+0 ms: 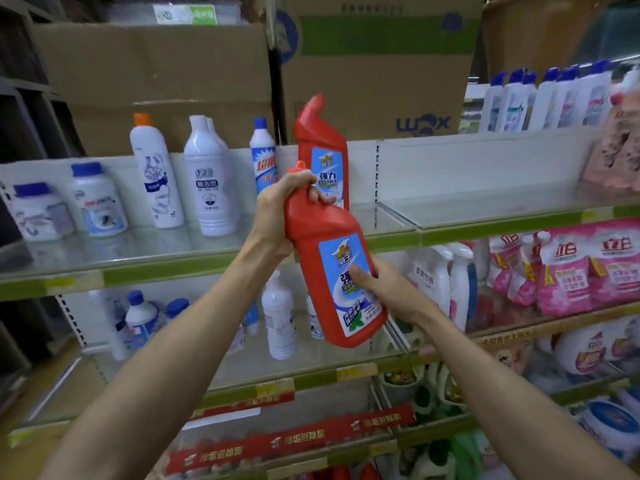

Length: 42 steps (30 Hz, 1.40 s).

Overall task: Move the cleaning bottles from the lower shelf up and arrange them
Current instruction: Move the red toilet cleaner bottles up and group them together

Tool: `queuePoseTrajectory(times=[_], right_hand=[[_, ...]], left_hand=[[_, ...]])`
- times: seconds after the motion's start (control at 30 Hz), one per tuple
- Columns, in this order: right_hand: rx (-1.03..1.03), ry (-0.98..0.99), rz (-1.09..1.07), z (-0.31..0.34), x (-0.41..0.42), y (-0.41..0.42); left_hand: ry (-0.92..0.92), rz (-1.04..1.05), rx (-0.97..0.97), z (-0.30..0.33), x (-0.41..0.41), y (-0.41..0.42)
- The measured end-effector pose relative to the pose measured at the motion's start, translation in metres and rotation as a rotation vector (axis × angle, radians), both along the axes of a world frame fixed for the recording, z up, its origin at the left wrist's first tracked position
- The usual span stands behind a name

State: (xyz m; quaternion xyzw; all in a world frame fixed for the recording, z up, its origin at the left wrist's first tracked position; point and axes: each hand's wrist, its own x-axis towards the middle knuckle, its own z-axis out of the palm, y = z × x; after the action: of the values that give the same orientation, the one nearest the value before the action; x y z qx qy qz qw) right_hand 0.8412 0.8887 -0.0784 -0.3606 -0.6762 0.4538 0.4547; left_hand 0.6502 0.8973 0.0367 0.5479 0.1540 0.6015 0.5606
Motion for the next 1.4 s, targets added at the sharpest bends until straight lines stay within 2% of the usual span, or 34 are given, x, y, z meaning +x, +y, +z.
queuePoseTrajectory(times=[0.13,0.4,0.57,0.67,0.8,0.9,1.0,1.17,1.4], right_hand=[[-0.073,0.075,0.073,0.021,-0.008,-0.012],[-0.054,0.087,0.05,0.025,-0.031,-0.031],[-0.053,0.174,-0.018,0.025,-0.033,-0.026],[-0.038,0.242,-0.062,0.033,-0.033,-0.019],[0.005,0.311,-0.113,0.054,-0.026,-0.001],[0.026,0.4,-0.14,0.074,-0.019,0.022],[0.029,0.482,-0.16,0.095,-0.011,0.049],[0.059,0.422,-0.199,0.121,-0.001,0.096],[0.037,0.375,-0.109,0.116,0.003,0.143]], left_hand=[[-0.04,-0.106,-0.007,0.022,-0.012,-0.005],[-0.012,-0.121,-0.044,0.025,-0.025,-0.017],[0.016,-0.113,-0.114,0.041,-0.019,-0.017],[0.022,-0.028,-0.178,0.053,-0.015,-0.011],[-0.001,0.159,-0.108,0.057,-0.011,0.006],[0.096,0.304,-0.039,0.044,-0.013,0.021],[0.289,0.39,-0.006,0.023,-0.015,0.037],[0.577,0.388,0.043,0.005,-0.006,0.056],[0.521,0.447,0.016,0.001,0.003,0.087]])
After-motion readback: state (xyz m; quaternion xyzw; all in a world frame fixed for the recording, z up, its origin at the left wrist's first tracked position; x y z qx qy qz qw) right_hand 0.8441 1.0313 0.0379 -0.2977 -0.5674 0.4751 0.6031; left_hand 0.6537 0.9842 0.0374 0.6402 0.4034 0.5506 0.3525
